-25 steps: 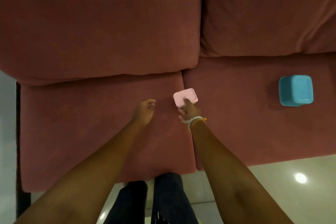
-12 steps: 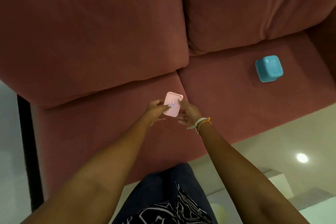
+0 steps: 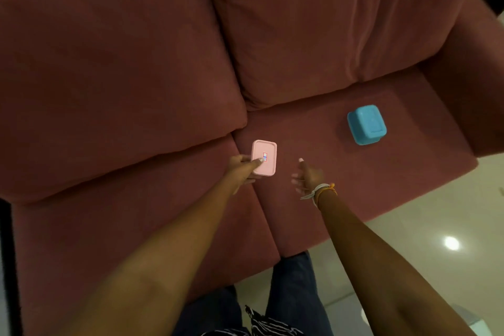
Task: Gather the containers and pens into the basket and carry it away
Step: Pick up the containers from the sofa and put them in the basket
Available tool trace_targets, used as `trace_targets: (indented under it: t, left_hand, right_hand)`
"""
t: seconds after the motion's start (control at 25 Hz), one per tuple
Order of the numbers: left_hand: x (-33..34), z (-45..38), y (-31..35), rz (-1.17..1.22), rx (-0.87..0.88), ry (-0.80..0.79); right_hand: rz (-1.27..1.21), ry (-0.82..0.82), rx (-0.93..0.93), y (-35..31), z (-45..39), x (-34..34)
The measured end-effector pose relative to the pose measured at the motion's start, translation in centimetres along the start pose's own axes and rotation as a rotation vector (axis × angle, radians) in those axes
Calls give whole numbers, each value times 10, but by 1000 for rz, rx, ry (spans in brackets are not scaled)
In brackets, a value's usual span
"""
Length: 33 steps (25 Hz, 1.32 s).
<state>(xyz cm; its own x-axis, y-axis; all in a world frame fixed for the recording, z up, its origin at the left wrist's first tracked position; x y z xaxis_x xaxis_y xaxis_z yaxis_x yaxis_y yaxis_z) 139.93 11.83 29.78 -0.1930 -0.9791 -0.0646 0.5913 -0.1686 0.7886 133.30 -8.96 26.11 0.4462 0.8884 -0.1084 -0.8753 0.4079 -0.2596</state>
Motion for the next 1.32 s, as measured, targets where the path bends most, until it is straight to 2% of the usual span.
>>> trace_targets:
  t: [0.12, 0.2, 0.36, 0.44, 0.52, 0.56, 0.76, 0.88, 0.92, 1.0, 1.08, 1.12, 1.2, 1.32]
  left_hand:
    - [44, -17, -6, 57, -82, 74]
    - [75, -24, -13, 82, -146, 109]
    - [134, -43, -14, 69, -190, 128]
    - [156, -54, -11, 56, -184, 137]
    - [175, -63, -7, 39, -179, 149]
    - [182, -67, -7, 30, -181, 155]
    - [199, -80, -15, -37, -208, 149]
    - [202, -86, -13, -61, -194, 144]
    - [203, -85, -11, -71, -189, 133]
    - [205, -81, -7, -75, -185, 116]
    - [207, -74, -4, -62, -187, 99]
    - [208, -68, -3, -42, -189, 83]
    - [208, -56, -3, 26, -196, 46]
    - [202, -31, -4, 116, -187, -18]
  right_hand:
    - [38, 54, 27, -37, -28, -48]
    - [71, 125, -18, -66, -49, -85]
    - [137, 465, -210, -133, -67, -169]
    - [249, 648, -301, -164, -69, -196]
    - [420, 734, -320, -188, -82, -207]
    - [469, 723, -308, -196, -93, -209]
    - [473, 492, -227, -205, -149, -220]
    - [401, 447, -229, -197, -153, -226]
    - [320, 380, -218, -189, -149, -222]
    - [62, 99, -149, -167, -139, -201]
    - [-132, -215, 62, -131, -119, -175]
    - [-181, -308, 191, -109, -107, -168]
    - [-298, -407, 306, -76, -90, -162]
    - [-462, -458, 330, -33, -63, -154]
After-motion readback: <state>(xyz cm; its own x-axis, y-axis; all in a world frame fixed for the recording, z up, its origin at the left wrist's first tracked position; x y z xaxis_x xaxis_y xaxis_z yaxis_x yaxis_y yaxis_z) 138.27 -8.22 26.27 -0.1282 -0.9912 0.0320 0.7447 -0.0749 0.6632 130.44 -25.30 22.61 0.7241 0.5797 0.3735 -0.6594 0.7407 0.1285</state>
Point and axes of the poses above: each hand's wrist, its own z-axis away from the middle knuckle, its own x-axis out of the palm, y = z × x, the point moved 10 cm from there along -z, towards the middle knuckle, and after that the axes turned 15 degrees about x, right-handed, at the moved point
